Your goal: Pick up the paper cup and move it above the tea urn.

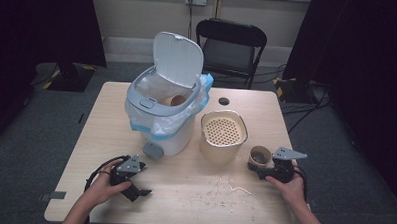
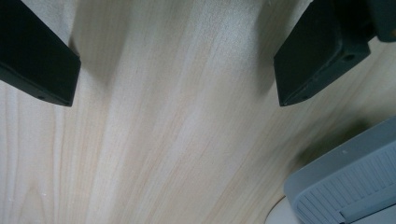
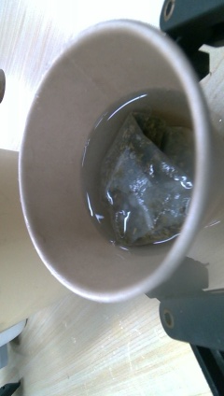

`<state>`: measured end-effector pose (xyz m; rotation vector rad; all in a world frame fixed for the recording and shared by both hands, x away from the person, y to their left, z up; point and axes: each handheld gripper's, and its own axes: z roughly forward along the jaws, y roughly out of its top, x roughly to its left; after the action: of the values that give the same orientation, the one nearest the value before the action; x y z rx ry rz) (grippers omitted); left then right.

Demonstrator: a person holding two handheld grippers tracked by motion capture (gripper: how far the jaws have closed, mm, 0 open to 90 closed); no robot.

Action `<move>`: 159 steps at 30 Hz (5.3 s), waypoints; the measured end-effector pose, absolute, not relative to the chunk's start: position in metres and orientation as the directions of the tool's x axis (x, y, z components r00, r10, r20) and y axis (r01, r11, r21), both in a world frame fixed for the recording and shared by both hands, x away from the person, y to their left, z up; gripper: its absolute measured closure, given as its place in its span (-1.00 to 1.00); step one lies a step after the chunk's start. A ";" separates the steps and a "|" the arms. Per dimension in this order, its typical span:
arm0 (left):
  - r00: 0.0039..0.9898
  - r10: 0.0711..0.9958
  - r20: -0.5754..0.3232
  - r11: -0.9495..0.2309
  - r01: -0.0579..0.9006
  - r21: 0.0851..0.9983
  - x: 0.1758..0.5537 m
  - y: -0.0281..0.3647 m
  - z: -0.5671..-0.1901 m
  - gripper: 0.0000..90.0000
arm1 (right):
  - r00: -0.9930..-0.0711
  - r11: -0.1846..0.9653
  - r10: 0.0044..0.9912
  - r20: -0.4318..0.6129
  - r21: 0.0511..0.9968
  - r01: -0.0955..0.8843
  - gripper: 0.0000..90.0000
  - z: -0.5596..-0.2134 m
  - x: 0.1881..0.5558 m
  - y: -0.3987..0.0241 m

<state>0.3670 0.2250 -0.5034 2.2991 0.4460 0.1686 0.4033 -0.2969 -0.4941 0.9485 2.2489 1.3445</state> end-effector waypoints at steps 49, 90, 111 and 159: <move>0.929 0.369 -0.018 -0.637 0.267 0.723 0.367 0.225 -0.503 -1.00 | -0.691 0.361 0.723 -0.019 0.862 0.355 -0.28 -0.442 0.441 -0.301; 0.929 0.369 -0.018 -0.637 0.267 0.723 0.367 0.225 -0.503 -1.00 | -0.660 0.381 0.746 -0.086 0.869 0.317 -0.27 -0.391 0.502 -0.277; 0.929 0.369 -0.018 -0.637 0.267 0.723 0.367 0.225 -0.503 -1.00 | -0.663 0.429 0.730 -0.166 0.866 0.256 -0.27 -0.363 0.515 -0.258; 0.931 0.365 -0.018 -0.640 0.265 0.722 0.367 0.225 -0.503 -1.00 | -0.616 0.650 0.598 -0.512 0.760 0.000 -0.25 -0.348 0.524 -0.228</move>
<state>0.3672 0.2251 -0.5033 2.2985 0.4440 0.1654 0.5240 -0.2275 -0.3483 0.4635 2.0679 0.9520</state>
